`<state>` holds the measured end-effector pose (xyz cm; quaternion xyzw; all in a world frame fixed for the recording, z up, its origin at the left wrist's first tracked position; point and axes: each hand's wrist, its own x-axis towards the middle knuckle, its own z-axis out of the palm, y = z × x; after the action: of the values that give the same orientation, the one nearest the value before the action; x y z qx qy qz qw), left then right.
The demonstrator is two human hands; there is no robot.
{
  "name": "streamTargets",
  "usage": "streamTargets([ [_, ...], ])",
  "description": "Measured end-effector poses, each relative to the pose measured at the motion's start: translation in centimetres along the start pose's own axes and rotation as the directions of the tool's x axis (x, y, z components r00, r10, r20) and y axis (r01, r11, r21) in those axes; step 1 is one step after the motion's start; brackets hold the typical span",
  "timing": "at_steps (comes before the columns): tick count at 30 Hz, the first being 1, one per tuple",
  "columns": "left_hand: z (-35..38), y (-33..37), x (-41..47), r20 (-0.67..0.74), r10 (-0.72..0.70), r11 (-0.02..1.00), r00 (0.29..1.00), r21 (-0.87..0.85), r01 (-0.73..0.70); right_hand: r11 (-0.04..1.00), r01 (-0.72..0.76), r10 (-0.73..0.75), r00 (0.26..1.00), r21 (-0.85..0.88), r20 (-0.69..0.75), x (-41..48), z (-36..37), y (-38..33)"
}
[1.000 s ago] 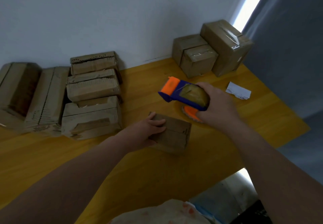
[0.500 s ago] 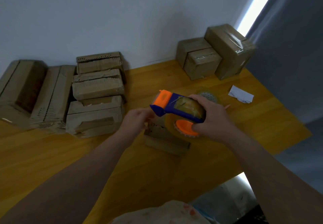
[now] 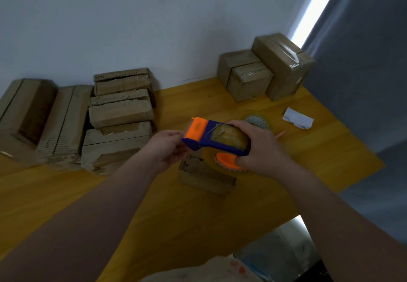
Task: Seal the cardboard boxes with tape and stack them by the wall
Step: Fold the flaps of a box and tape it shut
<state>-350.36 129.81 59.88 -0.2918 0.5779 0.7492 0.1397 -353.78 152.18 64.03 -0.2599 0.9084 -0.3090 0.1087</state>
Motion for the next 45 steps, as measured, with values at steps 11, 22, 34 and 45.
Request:
streamTargets([
  [11,-1.8,-0.7,1.1,-0.187,0.125,0.977,0.974,0.196,-0.088,0.986,-0.015,0.050,0.976,-0.165,0.213,-0.5,-3.4,-0.7],
  [22,-1.7,-4.5,2.3,-0.351,0.289,0.899,0.891,0.419,-0.126,0.850,0.142,0.005,0.961,-0.507,0.277,0.7,-1.3,-2.7],
  [34,-0.8,-6.8,4.3,-0.282,0.346,0.716,0.895,0.696,-0.057,0.839,0.122,0.028,0.964,-0.530,0.266,2.1,-0.5,-2.9],
  [45,-0.9,-5.6,2.3,-0.148,0.257,0.893,0.955,0.414,-0.176,0.874,0.115,0.019,0.963,-0.473,0.268,2.6,-0.1,-3.0],
])
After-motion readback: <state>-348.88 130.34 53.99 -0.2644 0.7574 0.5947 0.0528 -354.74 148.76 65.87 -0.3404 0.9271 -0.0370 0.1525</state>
